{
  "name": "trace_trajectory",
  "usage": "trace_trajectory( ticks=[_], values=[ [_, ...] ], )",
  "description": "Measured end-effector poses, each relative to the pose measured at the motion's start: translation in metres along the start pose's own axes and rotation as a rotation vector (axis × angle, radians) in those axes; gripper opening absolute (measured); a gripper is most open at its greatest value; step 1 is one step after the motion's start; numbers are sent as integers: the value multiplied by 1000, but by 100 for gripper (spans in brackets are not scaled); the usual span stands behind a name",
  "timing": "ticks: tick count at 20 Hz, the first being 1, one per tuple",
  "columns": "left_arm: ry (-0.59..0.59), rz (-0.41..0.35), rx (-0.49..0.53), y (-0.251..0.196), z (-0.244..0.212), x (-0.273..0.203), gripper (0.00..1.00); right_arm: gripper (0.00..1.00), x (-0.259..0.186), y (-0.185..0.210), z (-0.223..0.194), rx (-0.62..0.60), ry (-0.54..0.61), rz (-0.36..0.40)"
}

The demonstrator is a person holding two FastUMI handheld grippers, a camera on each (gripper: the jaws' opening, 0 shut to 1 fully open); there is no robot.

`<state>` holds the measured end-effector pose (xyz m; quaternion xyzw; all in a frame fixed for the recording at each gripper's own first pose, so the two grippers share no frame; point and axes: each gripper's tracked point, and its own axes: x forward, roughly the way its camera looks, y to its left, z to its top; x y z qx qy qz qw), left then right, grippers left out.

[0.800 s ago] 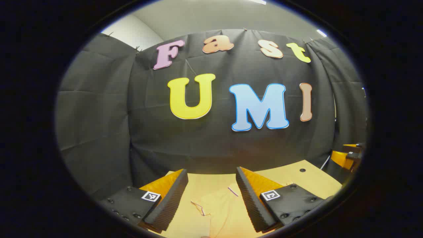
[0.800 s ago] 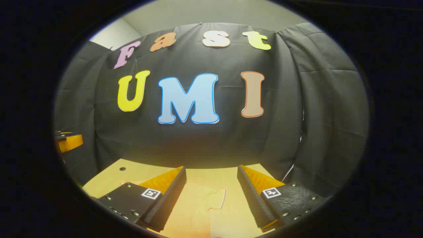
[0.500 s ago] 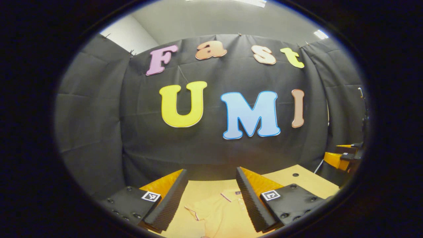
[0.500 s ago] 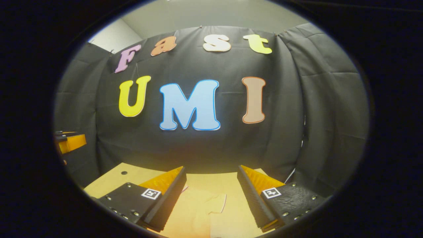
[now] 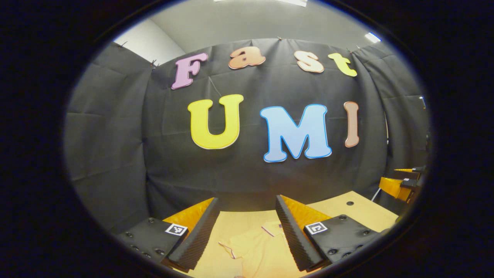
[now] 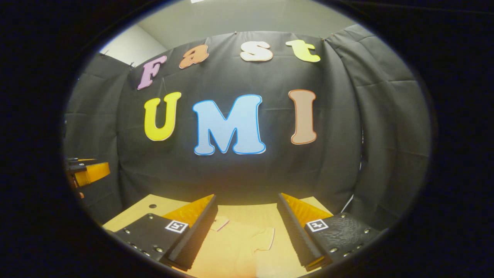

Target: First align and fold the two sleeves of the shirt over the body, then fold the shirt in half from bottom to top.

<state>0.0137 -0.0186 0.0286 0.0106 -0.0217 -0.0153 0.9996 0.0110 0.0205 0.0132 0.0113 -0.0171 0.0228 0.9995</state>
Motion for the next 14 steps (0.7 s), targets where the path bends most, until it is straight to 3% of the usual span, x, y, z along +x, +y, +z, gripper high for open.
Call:
trace_trajectory(
  ticks=[5,14],
  values=[
    [21,7,-37,3,-9,0,94,95,25,-15,-29,-14,57,-42],
    [57,61,-56,22,-23,1,94,97,97,-46,-153,-57,319,-89]
  ],
)
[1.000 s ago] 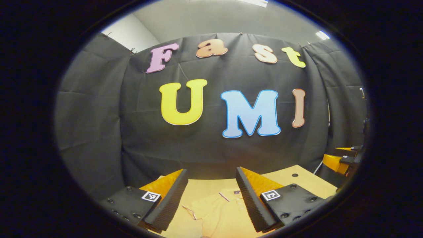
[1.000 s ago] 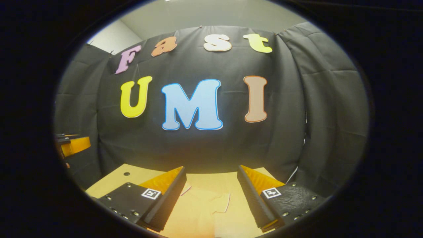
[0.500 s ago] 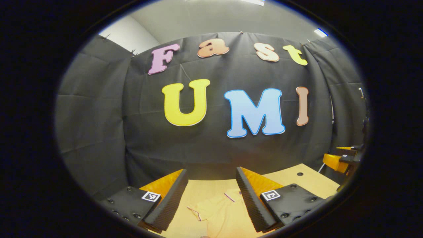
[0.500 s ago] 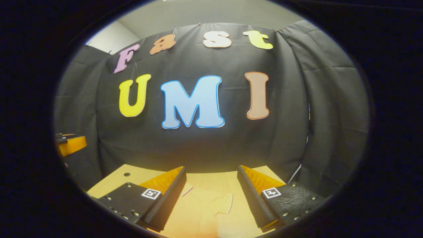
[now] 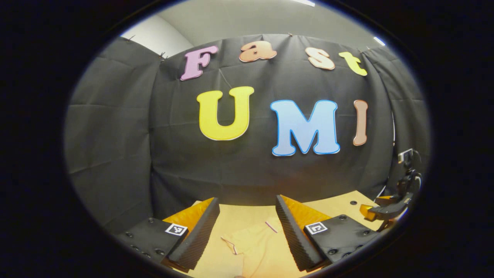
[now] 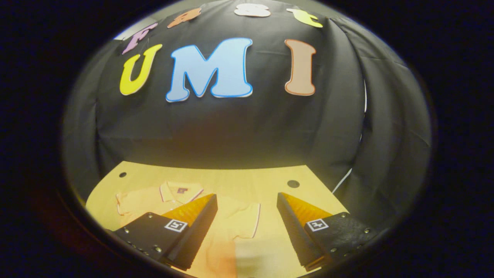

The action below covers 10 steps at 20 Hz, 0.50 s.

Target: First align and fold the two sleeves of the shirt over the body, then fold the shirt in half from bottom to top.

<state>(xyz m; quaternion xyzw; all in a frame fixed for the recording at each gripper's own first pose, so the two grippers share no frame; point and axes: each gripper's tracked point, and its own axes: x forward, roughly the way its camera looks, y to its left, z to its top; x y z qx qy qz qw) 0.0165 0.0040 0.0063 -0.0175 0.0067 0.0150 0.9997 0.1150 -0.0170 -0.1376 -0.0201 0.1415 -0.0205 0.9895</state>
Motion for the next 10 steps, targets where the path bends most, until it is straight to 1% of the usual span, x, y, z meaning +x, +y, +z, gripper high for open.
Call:
trace_trajectory(
  ticks=[6,10],
  values=[
    [36,48,-17,15,-11,4,94,96,62,1,-64,9,186,-2],
    [57,86,-13,26,-17,9,94,96,92,1,-94,27,280,-6]
  ],
)
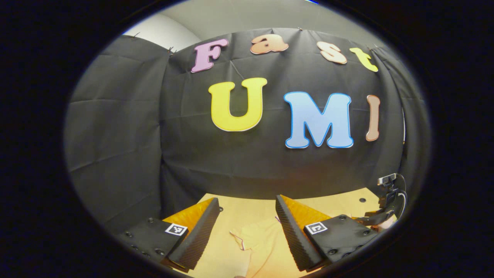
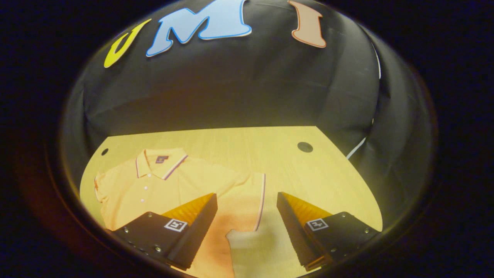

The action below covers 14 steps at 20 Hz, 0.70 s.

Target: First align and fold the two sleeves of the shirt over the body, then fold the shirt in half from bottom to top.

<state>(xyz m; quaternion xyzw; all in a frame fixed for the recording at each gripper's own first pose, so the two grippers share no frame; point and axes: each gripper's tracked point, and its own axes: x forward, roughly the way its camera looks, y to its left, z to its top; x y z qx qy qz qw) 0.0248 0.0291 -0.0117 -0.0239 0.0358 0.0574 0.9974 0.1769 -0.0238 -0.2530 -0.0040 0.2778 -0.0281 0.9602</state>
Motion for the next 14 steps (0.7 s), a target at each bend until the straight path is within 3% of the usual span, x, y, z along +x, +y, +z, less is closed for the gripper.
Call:
trace_trajectory(
  ticks=[14],
  values=[
    [51,45,-15,-5,-15,12,95,96,47,-2,-57,8,202,-4]
  ],
)
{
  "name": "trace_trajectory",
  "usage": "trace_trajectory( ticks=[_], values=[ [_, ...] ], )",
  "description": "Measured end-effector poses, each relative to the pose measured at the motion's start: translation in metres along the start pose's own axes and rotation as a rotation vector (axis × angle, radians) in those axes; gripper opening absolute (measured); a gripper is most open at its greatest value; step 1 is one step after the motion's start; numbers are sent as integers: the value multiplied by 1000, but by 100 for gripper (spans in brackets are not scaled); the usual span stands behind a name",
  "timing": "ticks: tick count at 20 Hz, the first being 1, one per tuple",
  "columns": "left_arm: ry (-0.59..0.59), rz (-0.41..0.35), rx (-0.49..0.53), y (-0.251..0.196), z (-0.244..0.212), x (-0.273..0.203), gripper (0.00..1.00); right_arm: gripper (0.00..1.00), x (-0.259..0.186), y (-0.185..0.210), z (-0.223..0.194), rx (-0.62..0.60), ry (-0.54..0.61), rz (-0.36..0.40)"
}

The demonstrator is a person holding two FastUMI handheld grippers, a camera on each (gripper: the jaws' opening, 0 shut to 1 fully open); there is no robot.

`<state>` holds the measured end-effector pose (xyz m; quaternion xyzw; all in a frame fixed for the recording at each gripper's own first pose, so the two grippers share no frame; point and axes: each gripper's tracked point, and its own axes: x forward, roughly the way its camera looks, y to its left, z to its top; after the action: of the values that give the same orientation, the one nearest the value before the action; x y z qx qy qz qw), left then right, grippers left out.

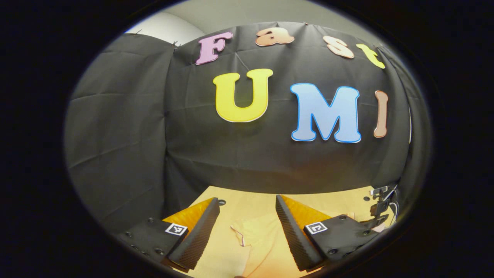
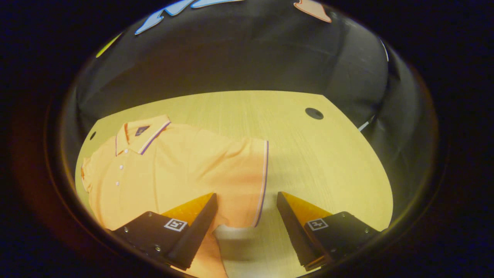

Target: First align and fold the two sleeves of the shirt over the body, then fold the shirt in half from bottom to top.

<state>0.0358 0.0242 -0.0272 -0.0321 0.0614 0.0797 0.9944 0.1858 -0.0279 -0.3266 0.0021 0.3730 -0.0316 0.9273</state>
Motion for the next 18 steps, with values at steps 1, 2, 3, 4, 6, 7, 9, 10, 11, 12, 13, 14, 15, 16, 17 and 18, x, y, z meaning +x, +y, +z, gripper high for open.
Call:
trace_trajectory(
  ticks=[1,2,3,4,6,7,9,10,11,12,13,14,15,16,17,18],
  values=[
    [-1,5,5,1,1,0,95,96,-1,2,0,12,-3,10],
    [-2,9,8,2,2,1,94,95,3,2,0,19,-6,9],
    [-2,12,11,3,2,2,94,94,2,2,0,19,-5,14],
    [0,13,11,3,1,3,94,95,2,3,0,21,-5,19],
    [3,14,6,3,0,5,94,94,2,4,1,26,-4,26],
    [4,13,3,3,-1,6,94,92,2,4,2,24,-4,30],
    [8,10,1,1,-2,7,94,73,4,7,3,26,-2,39],
    [8,7,1,0,-2,7,94,63,3,8,2,26,2,42],
    [9,5,1,-1,-2,9,94,52,4,10,5,28,3,52],
    [10,3,2,-1,-3,10,94,32,3,12,4,38,14,59],
    [11,2,2,-2,-2,10,94,24,3,13,5,48,25,61],
    [12,1,2,-2,-3,11,94,23,4,13,6,49,36,71],
    [12,-1,0,-2,-4,12,94,15,4,13,8,58,51,67],
    [13,-1,-2,-2,-3,12,94,6,5,15,9,55,58,73],
    [14,-3,-4,-2,-4,13,94,6,5,15,11,35,58,68],
    [15,-4,-6,-2,-4,14,94,6,6,15,11,6,55,57]
  ],
)
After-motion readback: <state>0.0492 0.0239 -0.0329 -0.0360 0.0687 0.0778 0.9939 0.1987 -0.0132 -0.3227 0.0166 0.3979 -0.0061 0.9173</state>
